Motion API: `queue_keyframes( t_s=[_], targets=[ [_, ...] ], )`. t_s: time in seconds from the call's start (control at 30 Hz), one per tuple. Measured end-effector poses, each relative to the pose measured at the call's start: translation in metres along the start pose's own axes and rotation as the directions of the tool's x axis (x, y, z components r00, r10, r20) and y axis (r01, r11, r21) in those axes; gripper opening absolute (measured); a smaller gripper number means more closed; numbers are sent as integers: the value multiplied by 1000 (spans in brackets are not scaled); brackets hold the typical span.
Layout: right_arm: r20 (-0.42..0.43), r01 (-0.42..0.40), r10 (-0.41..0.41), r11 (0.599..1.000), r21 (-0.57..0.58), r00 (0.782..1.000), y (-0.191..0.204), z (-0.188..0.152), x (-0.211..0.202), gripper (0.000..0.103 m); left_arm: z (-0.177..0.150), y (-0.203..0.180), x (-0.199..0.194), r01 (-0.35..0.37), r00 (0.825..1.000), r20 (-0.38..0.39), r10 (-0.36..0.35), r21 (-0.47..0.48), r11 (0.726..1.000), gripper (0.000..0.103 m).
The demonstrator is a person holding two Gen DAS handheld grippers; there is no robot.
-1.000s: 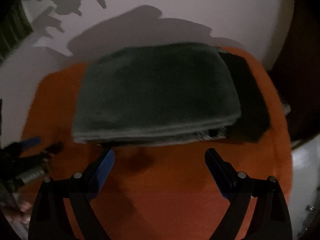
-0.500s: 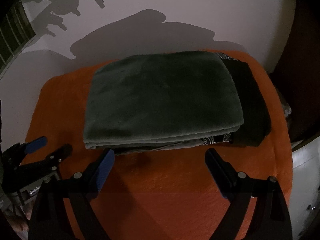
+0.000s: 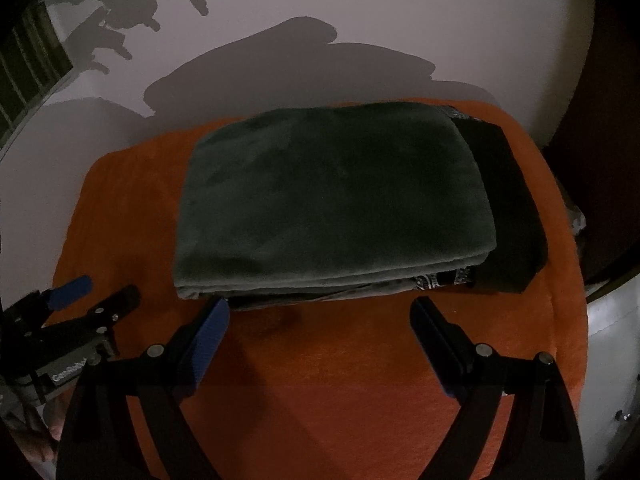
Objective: Fold clothes
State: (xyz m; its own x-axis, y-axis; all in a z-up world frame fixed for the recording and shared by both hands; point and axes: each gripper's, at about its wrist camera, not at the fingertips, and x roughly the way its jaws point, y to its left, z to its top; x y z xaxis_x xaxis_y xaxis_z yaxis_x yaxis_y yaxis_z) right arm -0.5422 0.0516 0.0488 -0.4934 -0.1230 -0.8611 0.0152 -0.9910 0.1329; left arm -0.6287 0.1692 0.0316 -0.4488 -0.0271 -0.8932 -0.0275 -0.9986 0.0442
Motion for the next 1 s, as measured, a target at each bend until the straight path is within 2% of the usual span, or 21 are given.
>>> queue_keyframes(
  t_s=[0.3, 0.43, 0.57, 0.67, 0.83, 1.0],
  targets=[
    [-18, -9, 9, 1000, -4, 1000, 1, -7, 5, 92, -2, 1, -3, 5, 1000, -7, -5, 22, 1000, 77],
    [-22, -19, 19, 1000, 2, 1000, 0, -7, 6, 92, -2, -2, -3, 36, 999, -25, -35, 25, 999, 77],
    [-28, -26, 26, 1000, 2, 999, 0, -8, 8, 92, -4, -5, -1, 109, 993, -58, -107, 17, 994, 77],
    [-38, -28, 28, 1000, 7, 999, 0, -10, 10, 92, -7, -11, -1, 103, 993, -61, -100, 44, 994, 77],
    [-42, -32, 32, 999, 12, 999, 0, -11, 11, 92, -8, -15, -6, 148, 988, -46, -147, 23, 989, 77],
    [-38, -28, 29, 999, 14, 999, -2, -12, 7, 92, -6, -16, -11, 147, 989, -11, -147, 18, 989, 78]
  ],
)
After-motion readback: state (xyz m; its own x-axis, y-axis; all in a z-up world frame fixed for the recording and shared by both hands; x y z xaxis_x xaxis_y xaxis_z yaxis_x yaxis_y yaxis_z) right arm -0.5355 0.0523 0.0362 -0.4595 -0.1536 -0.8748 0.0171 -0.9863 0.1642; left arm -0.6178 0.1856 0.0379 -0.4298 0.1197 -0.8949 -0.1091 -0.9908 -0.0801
